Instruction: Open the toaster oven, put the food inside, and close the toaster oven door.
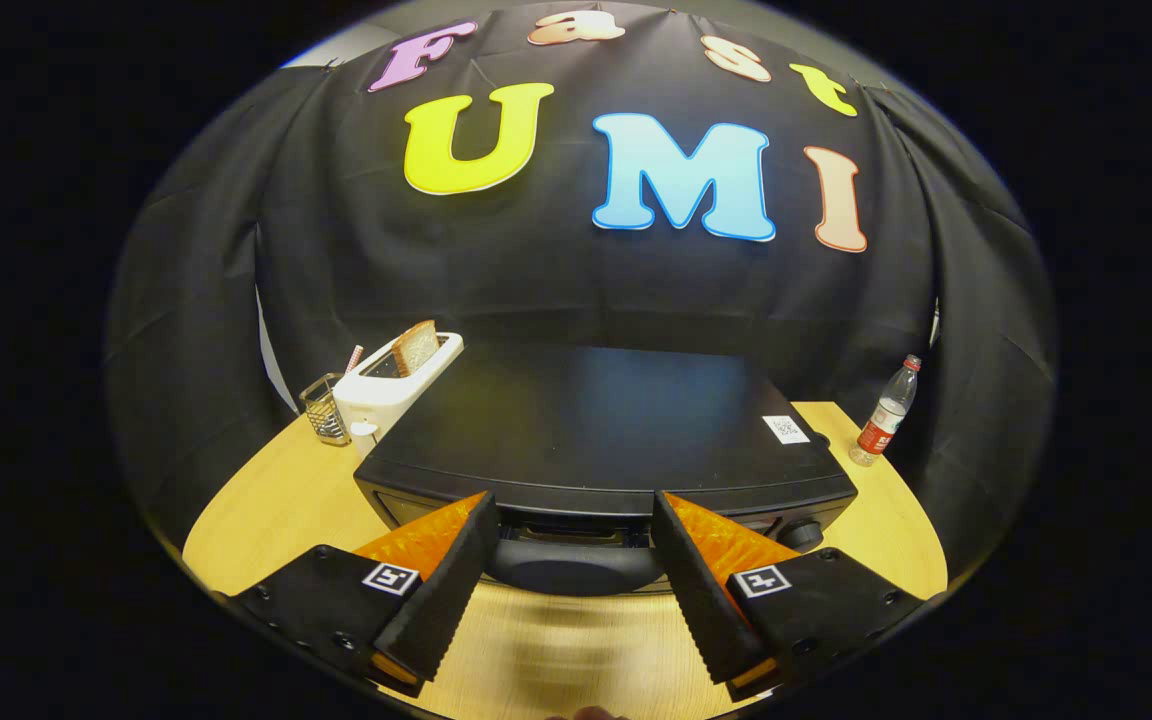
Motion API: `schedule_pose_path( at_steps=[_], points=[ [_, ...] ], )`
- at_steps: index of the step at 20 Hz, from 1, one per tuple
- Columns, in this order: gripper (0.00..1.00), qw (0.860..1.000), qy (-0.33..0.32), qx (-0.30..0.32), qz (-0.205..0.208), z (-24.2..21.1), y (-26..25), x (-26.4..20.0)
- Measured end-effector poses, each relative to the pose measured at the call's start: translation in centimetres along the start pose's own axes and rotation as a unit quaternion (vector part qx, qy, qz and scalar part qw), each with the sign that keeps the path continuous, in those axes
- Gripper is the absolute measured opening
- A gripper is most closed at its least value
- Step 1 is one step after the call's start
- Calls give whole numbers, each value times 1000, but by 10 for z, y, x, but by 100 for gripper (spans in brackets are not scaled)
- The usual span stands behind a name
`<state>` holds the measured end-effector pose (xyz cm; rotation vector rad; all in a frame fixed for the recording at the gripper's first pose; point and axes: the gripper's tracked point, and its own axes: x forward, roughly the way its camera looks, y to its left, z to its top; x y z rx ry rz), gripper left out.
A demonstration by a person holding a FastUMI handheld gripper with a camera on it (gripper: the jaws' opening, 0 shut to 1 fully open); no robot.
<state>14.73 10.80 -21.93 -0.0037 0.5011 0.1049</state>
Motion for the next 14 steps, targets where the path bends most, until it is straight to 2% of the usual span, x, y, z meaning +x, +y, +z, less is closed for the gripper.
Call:
schedule_pose_path(
  at_steps=[10,14],
  points=[
    [96,999,17,28,7,-8,2,1],
    [97,1000,22,20,9,-18,4,-11]
  ],
)
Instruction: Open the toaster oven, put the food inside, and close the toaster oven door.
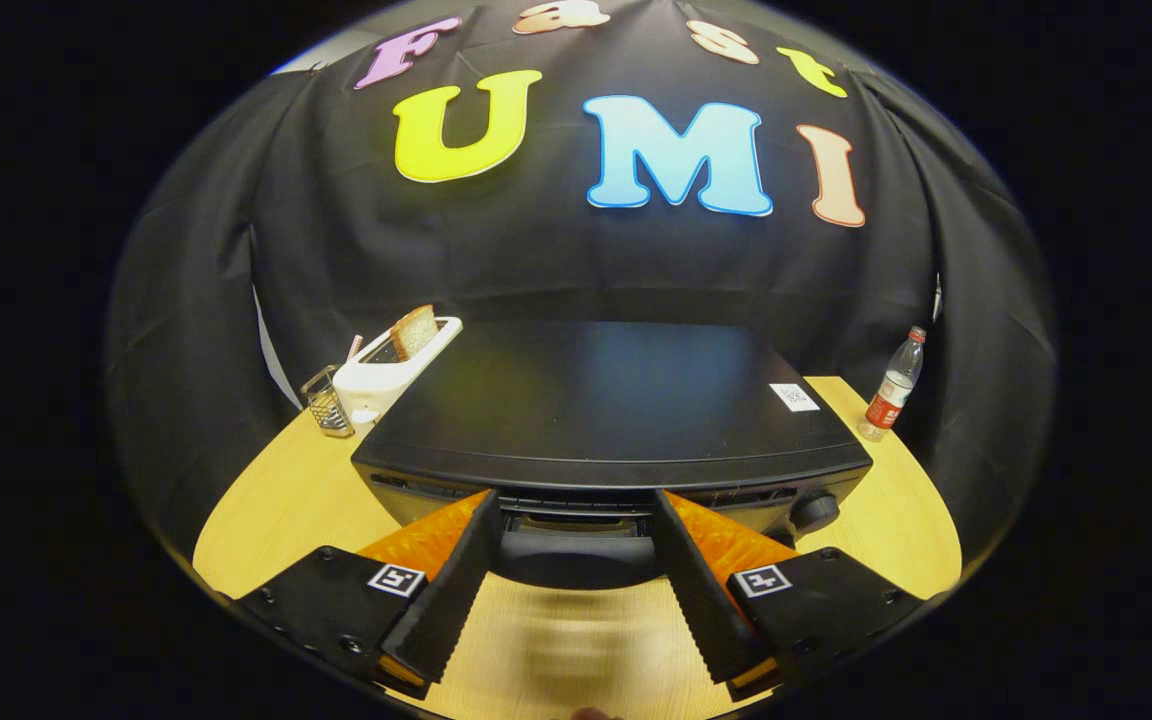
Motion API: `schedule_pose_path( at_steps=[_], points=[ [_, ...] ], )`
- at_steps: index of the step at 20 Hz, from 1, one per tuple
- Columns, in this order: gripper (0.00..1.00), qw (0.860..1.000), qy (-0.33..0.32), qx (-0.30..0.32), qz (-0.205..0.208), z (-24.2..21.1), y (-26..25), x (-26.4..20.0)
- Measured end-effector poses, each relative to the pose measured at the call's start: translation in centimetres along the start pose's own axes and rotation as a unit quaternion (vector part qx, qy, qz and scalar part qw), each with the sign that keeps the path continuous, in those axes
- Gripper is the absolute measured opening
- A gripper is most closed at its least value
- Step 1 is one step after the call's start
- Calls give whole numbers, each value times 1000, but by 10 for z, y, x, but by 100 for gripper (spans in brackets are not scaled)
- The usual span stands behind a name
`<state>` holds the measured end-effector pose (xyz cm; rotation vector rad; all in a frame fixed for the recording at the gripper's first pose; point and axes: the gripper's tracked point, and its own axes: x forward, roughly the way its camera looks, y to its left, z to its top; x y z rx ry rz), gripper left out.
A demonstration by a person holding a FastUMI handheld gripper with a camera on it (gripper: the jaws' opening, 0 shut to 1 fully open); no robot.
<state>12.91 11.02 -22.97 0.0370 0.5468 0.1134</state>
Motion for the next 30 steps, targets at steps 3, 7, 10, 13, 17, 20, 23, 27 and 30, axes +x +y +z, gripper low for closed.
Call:
schedule_pose_path(
  at_steps=[3,7,10,13,17,20,23,27,30],
  points=[
    [97,1000,9,4,7,-12,2,-10],
    [97,1000,22,1,14,-24,1,-19],
    [96,1000,29,-1,13,-33,1,-26],
    [96,999,37,-7,12,-44,3,-33],
    [96,999,52,-8,10,-57,3,-39],
    [96,998,62,-11,8,-69,3,-43],
    [96,996,79,-30,6,-89,3,-48],
    [96,992,119,-34,9,-124,3,-52],
    [96,985,168,-20,17,-157,4,-52]
  ],
)
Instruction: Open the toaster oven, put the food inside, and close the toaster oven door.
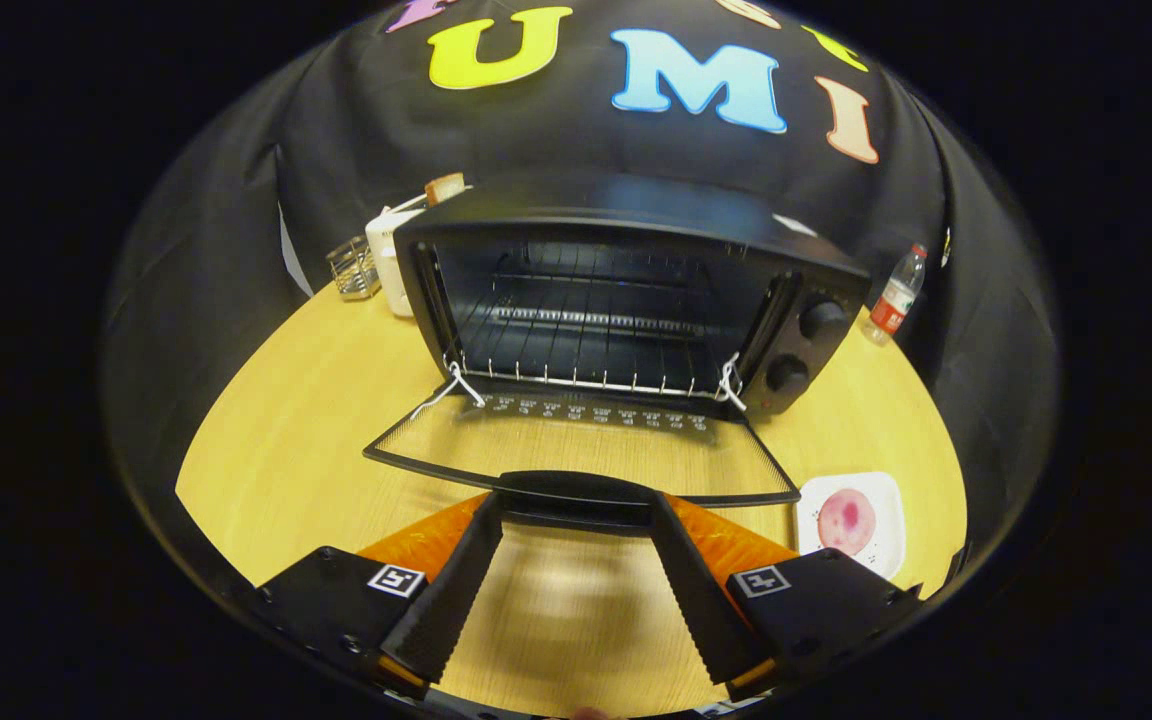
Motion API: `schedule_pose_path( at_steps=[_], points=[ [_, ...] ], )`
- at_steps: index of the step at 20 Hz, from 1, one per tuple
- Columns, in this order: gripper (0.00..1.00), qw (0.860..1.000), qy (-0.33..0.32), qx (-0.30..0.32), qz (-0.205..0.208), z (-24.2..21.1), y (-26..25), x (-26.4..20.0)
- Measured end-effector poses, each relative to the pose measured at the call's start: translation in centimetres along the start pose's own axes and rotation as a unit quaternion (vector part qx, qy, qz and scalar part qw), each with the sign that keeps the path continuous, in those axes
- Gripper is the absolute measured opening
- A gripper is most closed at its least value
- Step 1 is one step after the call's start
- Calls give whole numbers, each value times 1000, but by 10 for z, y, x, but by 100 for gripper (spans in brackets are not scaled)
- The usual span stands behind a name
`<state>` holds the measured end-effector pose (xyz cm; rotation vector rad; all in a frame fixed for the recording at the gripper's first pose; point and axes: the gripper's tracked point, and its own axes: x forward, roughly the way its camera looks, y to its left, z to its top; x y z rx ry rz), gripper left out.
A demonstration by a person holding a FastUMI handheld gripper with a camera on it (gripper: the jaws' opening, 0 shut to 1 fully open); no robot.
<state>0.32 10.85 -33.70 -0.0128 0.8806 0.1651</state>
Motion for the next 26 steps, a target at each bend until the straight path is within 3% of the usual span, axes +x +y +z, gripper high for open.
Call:
schedule_pose_path(
  at_steps=[10,20,26],
  points=[
    [96,1000,2,15,-1,-20,-32,-28],
    [96,996,-33,61,-64,-17,-140,-94],
    [96,991,-26,102,-83,-13,-209,-98]
  ],
)
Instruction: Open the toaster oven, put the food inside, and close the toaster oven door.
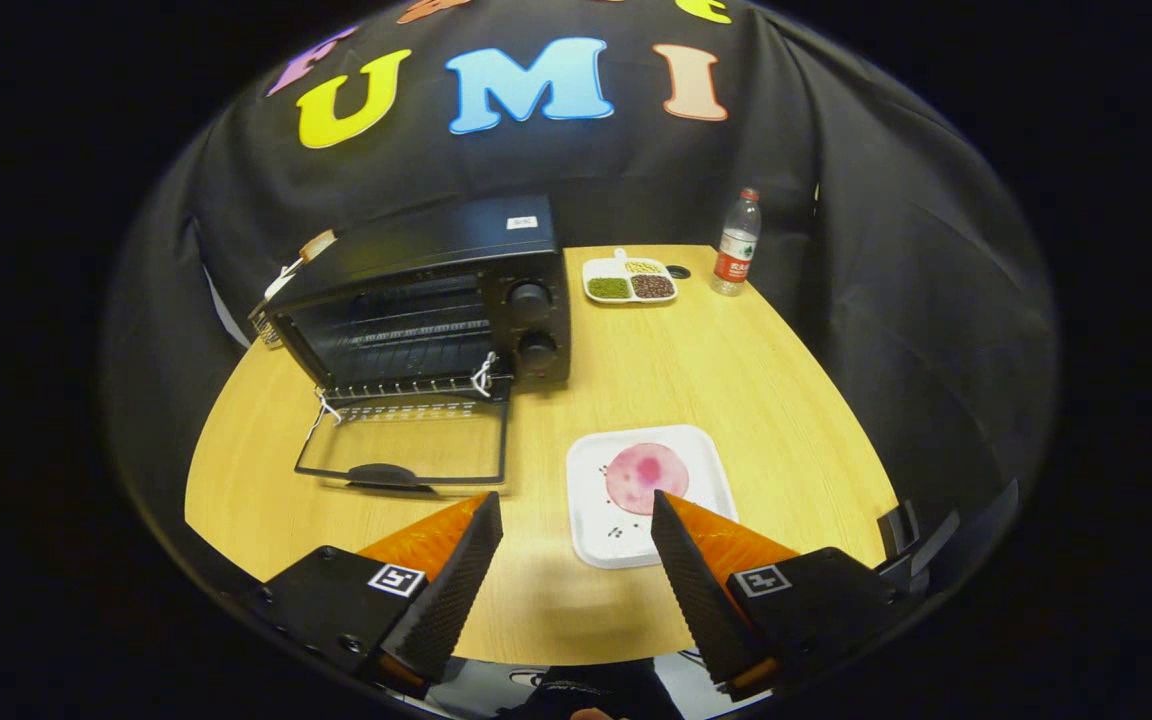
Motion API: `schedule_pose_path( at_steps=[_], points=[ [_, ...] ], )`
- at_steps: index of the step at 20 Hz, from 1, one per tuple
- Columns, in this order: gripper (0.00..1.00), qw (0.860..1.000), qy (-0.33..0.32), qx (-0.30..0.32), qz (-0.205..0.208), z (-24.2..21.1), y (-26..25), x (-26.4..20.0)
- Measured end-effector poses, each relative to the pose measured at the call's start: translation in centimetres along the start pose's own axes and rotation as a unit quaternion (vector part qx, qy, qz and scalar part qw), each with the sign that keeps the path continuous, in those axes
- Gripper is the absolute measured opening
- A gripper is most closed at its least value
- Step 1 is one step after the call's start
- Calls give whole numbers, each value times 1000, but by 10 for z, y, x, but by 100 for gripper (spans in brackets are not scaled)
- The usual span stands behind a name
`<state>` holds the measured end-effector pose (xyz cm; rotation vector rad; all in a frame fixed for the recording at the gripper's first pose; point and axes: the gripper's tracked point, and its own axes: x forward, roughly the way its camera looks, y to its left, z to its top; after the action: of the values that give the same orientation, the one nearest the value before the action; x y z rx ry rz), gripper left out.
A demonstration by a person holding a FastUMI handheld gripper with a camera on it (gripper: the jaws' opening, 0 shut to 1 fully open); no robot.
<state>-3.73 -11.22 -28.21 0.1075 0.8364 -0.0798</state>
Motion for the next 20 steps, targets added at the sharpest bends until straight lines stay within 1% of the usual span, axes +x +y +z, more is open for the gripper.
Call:
schedule_pose_path(
  at_steps=[5,9,12,17,20],
  points=[
    [96,999,26,-13,-20,3,-56,29],
    [96,997,61,-37,-10,1,-86,63],
    [97,994,91,-57,9,-7,-101,84],
    [97,984,151,-89,31,-32,-115,116],
    [97,978,176,-103,39,-39,-124,125]
  ],
)
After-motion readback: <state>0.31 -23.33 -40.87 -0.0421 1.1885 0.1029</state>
